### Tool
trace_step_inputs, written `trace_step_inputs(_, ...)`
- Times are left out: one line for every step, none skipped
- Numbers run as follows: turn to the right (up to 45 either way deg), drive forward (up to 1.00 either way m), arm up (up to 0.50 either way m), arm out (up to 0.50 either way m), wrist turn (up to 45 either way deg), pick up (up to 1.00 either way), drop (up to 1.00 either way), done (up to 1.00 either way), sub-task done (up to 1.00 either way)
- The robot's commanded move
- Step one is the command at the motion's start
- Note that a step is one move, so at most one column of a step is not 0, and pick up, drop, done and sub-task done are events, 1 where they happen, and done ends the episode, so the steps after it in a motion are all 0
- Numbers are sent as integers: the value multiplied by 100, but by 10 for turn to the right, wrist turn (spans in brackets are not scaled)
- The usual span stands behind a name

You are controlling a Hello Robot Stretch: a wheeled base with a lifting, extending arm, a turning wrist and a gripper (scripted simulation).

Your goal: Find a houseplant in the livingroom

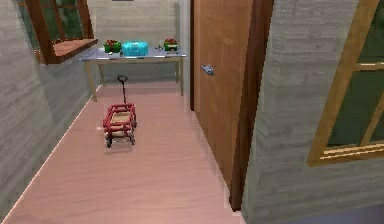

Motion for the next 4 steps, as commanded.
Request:
trace_step_inputs(-30, 0, 0, 0, 0, 0, 0, 0, 0)
trace_step_inputs(0, 100, 0, 0, 0, 0, 0, 0, 0)
trace_step_inputs(-60, 0, 0, 0, 0, 0, 0, 0, 0)
trace_step_inputs(0, 70, 0, 0, 0, 0, 0, 0, 0)
